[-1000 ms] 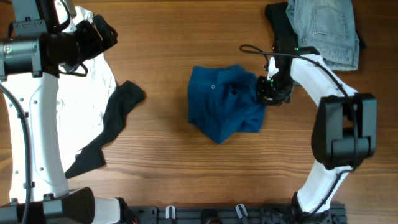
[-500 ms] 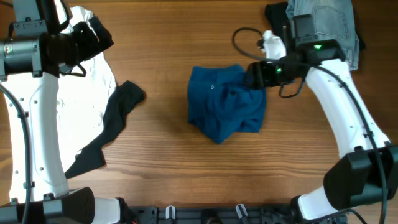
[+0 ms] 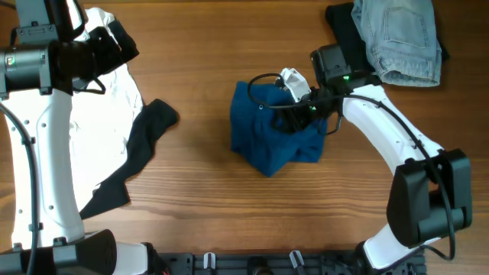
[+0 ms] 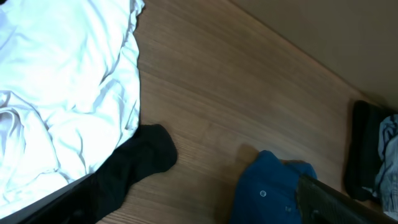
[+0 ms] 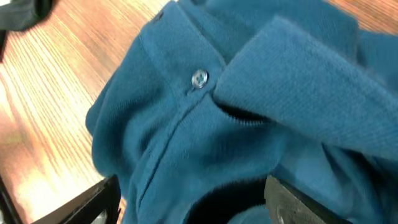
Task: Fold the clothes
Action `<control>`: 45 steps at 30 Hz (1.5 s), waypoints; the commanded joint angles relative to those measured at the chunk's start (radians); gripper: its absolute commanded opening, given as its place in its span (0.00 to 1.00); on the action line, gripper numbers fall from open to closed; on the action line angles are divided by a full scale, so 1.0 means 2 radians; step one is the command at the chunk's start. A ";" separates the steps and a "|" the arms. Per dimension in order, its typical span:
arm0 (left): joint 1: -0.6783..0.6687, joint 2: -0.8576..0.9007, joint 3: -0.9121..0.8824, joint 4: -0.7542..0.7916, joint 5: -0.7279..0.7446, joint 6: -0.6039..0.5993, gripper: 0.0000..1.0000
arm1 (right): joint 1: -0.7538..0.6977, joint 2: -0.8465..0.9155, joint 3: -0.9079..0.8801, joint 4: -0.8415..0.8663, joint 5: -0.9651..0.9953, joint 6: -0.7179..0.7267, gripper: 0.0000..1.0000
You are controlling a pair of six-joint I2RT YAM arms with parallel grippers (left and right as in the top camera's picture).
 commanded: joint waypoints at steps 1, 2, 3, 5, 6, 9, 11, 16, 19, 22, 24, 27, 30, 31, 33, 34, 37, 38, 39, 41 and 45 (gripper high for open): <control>0.001 0.003 0.000 0.002 -0.006 0.006 1.00 | 0.003 0.013 -0.007 0.024 -0.029 -0.020 0.75; 0.001 0.003 0.000 0.002 -0.006 0.006 1.00 | 0.003 0.014 -0.007 0.028 -0.029 -0.021 0.75; 0.001 0.003 0.000 0.002 -0.006 0.006 1.00 | 0.002 0.014 -0.007 0.029 -0.028 -0.021 0.75; 0.001 0.003 0.000 0.002 -0.006 0.006 1.00 | 0.003 0.014 -0.007 0.023 -0.026 -0.022 0.73; 0.001 0.003 0.000 0.002 -0.006 0.006 1.00 | 0.004 0.015 -0.007 0.019 -0.022 -0.021 0.48; 0.001 0.003 0.000 0.000 -0.006 0.006 1.00 | 0.003 0.016 -0.007 -0.009 0.011 -0.020 0.04; 0.001 0.003 0.000 -0.002 -0.006 0.006 1.00 | -0.002 0.014 -0.007 -0.034 0.046 -0.009 0.04; 0.001 0.003 0.000 -0.002 -0.006 0.006 1.00 | -0.055 0.002 0.031 -0.136 0.095 0.091 0.04; 0.001 0.003 0.000 -0.002 -0.006 0.006 1.00 | -0.093 0.000 0.035 -0.163 0.095 0.183 0.04; 0.001 0.003 0.000 -0.002 -0.006 0.006 1.00 | -0.107 0.014 0.018 -0.146 0.096 0.205 0.04; 0.001 0.003 0.000 -0.003 -0.006 0.006 1.00 | -0.107 0.030 0.005 -0.136 0.112 0.230 0.04; 0.001 0.003 0.000 -0.006 -0.006 0.015 1.00 | -0.108 0.060 -0.009 -0.121 0.134 0.245 0.04; 0.001 0.003 0.000 -0.008 -0.008 0.021 1.00 | -0.108 0.060 -0.002 -0.119 0.135 0.228 0.42; 0.001 0.003 0.000 -0.008 -0.008 0.021 1.00 | -0.108 0.056 0.005 -0.126 0.135 0.226 0.60; 0.001 0.003 0.000 -0.008 -0.008 0.021 1.00 | -0.108 0.042 0.025 -0.142 0.135 0.215 0.70; 0.001 0.003 0.000 -0.008 -0.008 0.021 1.00 | -0.108 0.027 0.037 -0.146 0.142 0.215 0.73; 0.001 0.003 0.000 -0.008 -0.008 0.021 1.00 | -0.108 -0.011 0.043 -0.132 0.161 0.206 0.93; 0.001 0.003 0.000 -0.008 -0.008 0.021 1.00 | -0.107 -0.011 0.043 -0.127 0.160 0.201 0.95; 0.001 0.003 0.000 -0.008 -0.008 0.021 1.00 | -0.107 -0.006 0.040 -0.117 0.159 0.198 0.96; 0.001 0.003 0.000 -0.008 -0.008 0.021 1.00 | -0.107 0.007 0.023 -0.085 0.159 0.189 0.97; 0.001 0.003 0.000 -0.008 -0.008 0.021 1.00 | -0.107 0.047 0.018 -0.056 0.159 0.189 1.00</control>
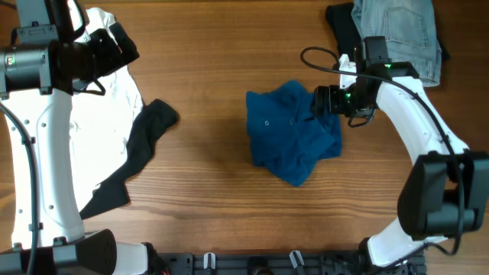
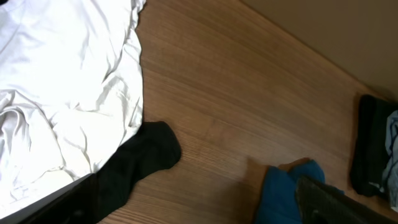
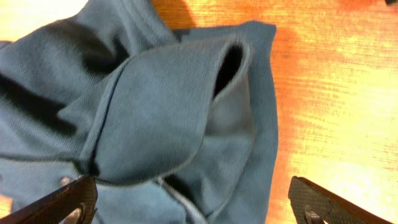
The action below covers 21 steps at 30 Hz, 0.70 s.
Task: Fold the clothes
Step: 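Carry the folded shirt with the right gripper to the jeans stack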
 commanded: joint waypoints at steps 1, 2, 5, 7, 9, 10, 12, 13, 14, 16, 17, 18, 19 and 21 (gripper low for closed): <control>0.001 0.003 0.000 -0.001 -0.006 0.010 1.00 | 0.000 0.046 -0.010 0.014 0.009 -0.009 1.00; 0.001 0.003 0.000 -0.001 -0.006 0.010 1.00 | 0.000 0.055 -0.010 0.020 0.009 -0.009 1.00; 0.001 0.003 0.000 -0.001 -0.006 0.010 1.00 | 0.000 0.073 -0.010 0.036 0.009 -0.009 1.00; 0.001 0.003 0.000 -0.001 -0.006 0.010 1.00 | 0.000 0.087 -0.010 0.038 0.009 -0.009 1.00; 0.001 0.003 0.000 -0.001 -0.006 0.010 1.00 | 0.000 0.097 -0.010 0.036 0.002 -0.009 1.00; 0.001 0.003 0.000 -0.001 -0.006 0.010 1.00 | 0.000 0.104 -0.010 0.035 -0.015 -0.010 1.00; 0.001 0.003 0.000 -0.001 -0.006 0.010 1.00 | 0.000 0.112 -0.012 0.034 -0.064 -0.022 1.00; 0.001 0.004 0.000 -0.001 -0.006 0.010 1.00 | 0.002 0.115 -0.014 0.036 -0.099 -0.025 0.99; 0.001 0.004 0.000 -0.001 -0.006 0.010 1.00 | 0.004 0.116 -0.016 0.037 -0.122 -0.027 0.98; 0.001 0.005 0.000 -0.001 -0.006 0.010 1.00 | 0.016 0.118 -0.019 0.038 -0.157 -0.027 0.94; 0.001 0.006 0.000 -0.002 -0.006 0.010 1.00 | 0.021 0.118 -0.019 0.039 -0.170 -0.027 0.91; 0.001 0.007 0.000 -0.002 -0.006 0.010 1.00 | 0.025 0.118 -0.019 0.041 -0.179 -0.026 0.85; 0.001 0.009 0.000 -0.002 -0.006 0.010 1.00 | 0.029 0.118 -0.019 0.048 -0.188 -0.022 0.70; 0.001 0.012 0.000 -0.003 -0.006 0.010 1.00 | 0.034 0.118 -0.019 0.057 -0.191 -0.014 0.36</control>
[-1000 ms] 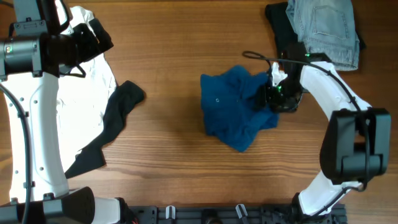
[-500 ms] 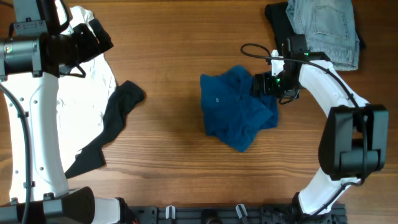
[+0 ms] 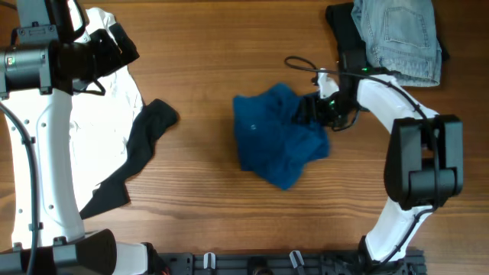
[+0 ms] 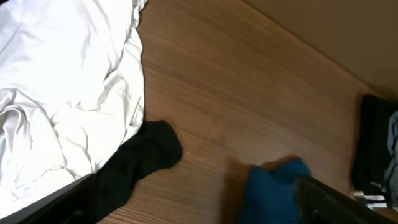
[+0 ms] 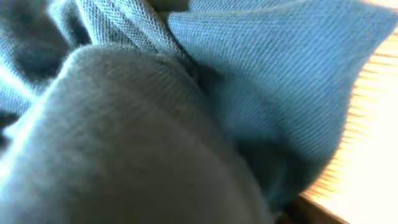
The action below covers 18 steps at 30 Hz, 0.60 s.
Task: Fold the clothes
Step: 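Carry the folded shirt with the right gripper to the jeans stack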
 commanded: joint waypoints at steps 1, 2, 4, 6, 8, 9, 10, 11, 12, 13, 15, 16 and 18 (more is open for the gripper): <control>0.001 0.014 0.000 -0.002 -0.005 0.010 1.00 | 0.014 0.013 -0.007 0.016 -0.055 0.020 0.13; 0.001 0.016 0.000 -0.004 -0.005 0.010 1.00 | 0.014 0.013 -0.007 0.025 -0.058 0.028 0.04; 0.001 0.020 0.000 -0.006 -0.005 0.010 1.00 | 0.014 0.013 -0.007 0.044 -0.085 0.027 0.04; 0.001 0.022 0.000 -0.008 -0.005 0.010 1.00 | 0.014 0.012 -0.007 0.054 -0.110 0.027 0.04; 0.001 0.024 0.000 -0.011 -0.005 0.010 1.00 | 0.014 0.005 0.000 0.054 -0.126 0.027 0.04; 0.001 0.024 0.000 -0.011 -0.005 0.010 1.00 | 0.014 -0.004 0.007 0.049 -0.130 0.028 0.04; 0.001 0.025 0.000 -0.011 -0.005 0.010 1.00 | 0.014 -0.010 0.012 0.045 -0.130 0.032 0.04; 0.001 0.025 0.000 -0.011 -0.005 0.010 1.00 | 0.013 -0.023 0.021 0.038 -0.130 0.042 0.04; 0.001 0.025 0.000 -0.011 -0.005 0.010 1.00 | 0.013 -0.037 0.030 0.034 -0.129 0.055 0.04; 0.001 0.025 0.000 -0.011 -0.005 0.010 1.00 | 0.012 -0.050 0.038 0.031 -0.129 0.067 0.04; 0.001 0.025 0.000 -0.011 -0.005 0.010 1.00 | 0.005 -0.081 0.057 0.031 -0.126 0.119 0.04; 0.001 0.025 0.000 -0.011 -0.005 0.010 1.00 | 0.000 -0.098 0.068 0.033 -0.116 0.162 0.04; 0.001 0.025 0.000 -0.011 -0.005 0.010 1.00 | -0.007 -0.119 0.088 0.033 -0.088 0.203 0.04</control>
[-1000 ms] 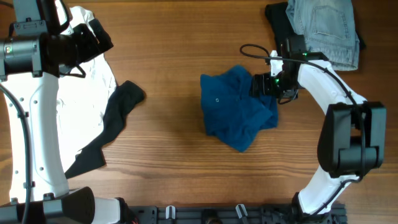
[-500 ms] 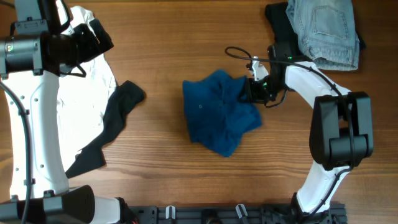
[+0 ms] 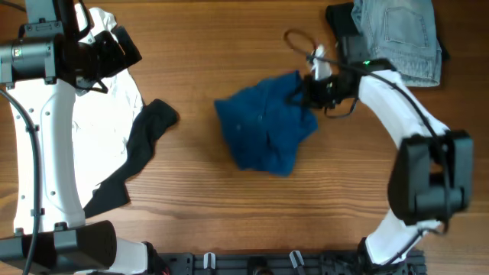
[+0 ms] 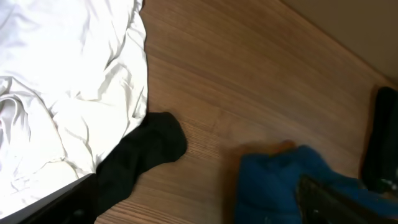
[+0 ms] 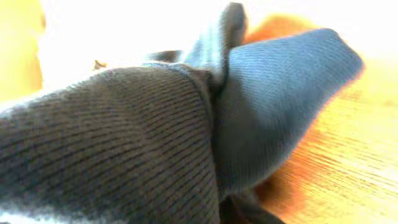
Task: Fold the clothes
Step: 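Carry the folded shirt with the right gripper to the jeans stack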
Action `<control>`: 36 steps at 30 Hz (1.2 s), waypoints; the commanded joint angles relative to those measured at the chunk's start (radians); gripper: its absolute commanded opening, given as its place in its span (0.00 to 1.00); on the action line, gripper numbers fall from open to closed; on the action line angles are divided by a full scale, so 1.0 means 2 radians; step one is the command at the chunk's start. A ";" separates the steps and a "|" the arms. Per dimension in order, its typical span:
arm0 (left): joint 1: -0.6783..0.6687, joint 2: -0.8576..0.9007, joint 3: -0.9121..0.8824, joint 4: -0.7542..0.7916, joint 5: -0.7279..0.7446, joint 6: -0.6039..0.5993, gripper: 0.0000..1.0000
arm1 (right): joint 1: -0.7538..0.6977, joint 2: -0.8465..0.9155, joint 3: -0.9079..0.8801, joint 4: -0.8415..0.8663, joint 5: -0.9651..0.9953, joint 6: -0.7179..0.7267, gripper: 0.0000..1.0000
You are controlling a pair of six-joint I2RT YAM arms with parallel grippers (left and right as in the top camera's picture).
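Note:
A crumpled blue button shirt (image 3: 262, 128) lies mid-table; it also shows in the left wrist view as the blue shirt (image 4: 283, 183). My right gripper (image 3: 307, 90) is at its upper right corner, and blue knit fabric (image 5: 186, 124) fills the right wrist view, so the jaws appear shut on it. My left gripper (image 3: 114, 47) hovers open over the white garment (image 3: 99, 114) at the far left, holding nothing. A black garment (image 3: 141, 149) lies along the white one's right edge.
Light blue jeans (image 3: 399, 34) rest on a black item (image 3: 342, 27) at the back right corner. A loose cable (image 3: 298, 40) loops above the right wrist. Bare wood table (image 3: 199, 53) lies between the piles.
My right gripper has moved toward the back and a little left, and the blue shirt has shifted left and back with it. The left arm barely moved.
My right gripper was on the blue shirt's right part. Then it stood wide open at the shirt's right edge. After that it was pressed into the fabric, and now the shirt sits farther left and back with its corner drawn to the gripper.

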 commanded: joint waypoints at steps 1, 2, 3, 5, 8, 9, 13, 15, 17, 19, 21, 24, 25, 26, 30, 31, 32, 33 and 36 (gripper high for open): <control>0.001 0.003 0.000 0.000 -0.005 0.010 1.00 | -0.019 -0.066 0.059 0.005 0.037 0.107 0.04; 0.001 0.003 0.000 0.000 -0.005 0.010 1.00 | -0.021 -0.072 0.069 0.005 0.050 0.115 0.04; 0.001 0.003 0.000 0.000 -0.005 0.010 1.00 | -0.022 -0.076 0.077 0.005 0.055 0.118 0.04; 0.001 0.003 0.000 0.000 -0.005 0.010 1.00 | -0.030 -0.082 0.104 0.013 0.055 0.141 0.04; 0.001 0.003 0.000 0.000 -0.005 0.010 1.00 | -0.045 -0.082 0.138 0.036 0.055 0.170 0.04; 0.001 0.003 0.000 0.000 -0.005 0.010 1.00 | -0.053 -0.082 0.148 0.054 0.053 0.184 0.04; 0.001 0.003 0.000 0.000 -0.005 0.010 1.00 | -0.100 -0.081 0.156 0.154 0.052 0.288 0.04; 0.001 0.004 0.000 0.000 -0.005 0.010 1.00 | -0.127 -0.081 0.156 0.207 0.057 0.335 0.04; 0.001 0.004 0.000 0.000 -0.005 0.010 1.00 | -0.151 -0.081 0.156 0.251 0.094 0.395 0.04; 0.001 0.004 0.000 0.000 -0.005 0.010 1.00 | -0.167 -0.080 0.155 0.283 0.159 0.457 0.04; 0.001 0.004 0.000 0.000 -0.005 0.010 1.00 | -0.171 -0.075 0.155 0.309 0.229 0.483 0.04; 0.001 0.004 0.000 0.000 -0.005 0.010 1.00 | -0.171 -0.059 0.155 0.346 0.273 0.501 0.04; 0.001 0.004 0.000 0.000 -0.005 0.010 1.00 | -0.172 -0.048 0.155 0.360 0.280 0.512 0.04; 0.001 0.004 0.000 0.000 -0.005 0.010 1.00 | -0.175 -0.037 0.155 0.373 0.282 0.524 0.04; 0.001 0.004 0.000 0.000 -0.005 0.010 1.00 | -0.183 0.010 0.155 0.417 0.282 0.561 0.04; 0.001 0.004 0.000 0.000 -0.005 0.010 1.00 | -0.185 0.026 0.155 0.437 0.282 0.564 0.04; 0.001 0.004 0.000 0.000 -0.005 0.010 1.00 | -0.187 0.043 0.155 0.460 0.282 0.564 0.04; 0.001 0.004 0.000 0.000 -0.005 0.010 1.00 | -0.189 0.058 0.155 0.483 0.282 0.570 0.04; 0.001 0.004 0.000 0.003 -0.005 0.010 1.00 | -0.201 0.095 0.155 0.530 0.282 0.578 0.04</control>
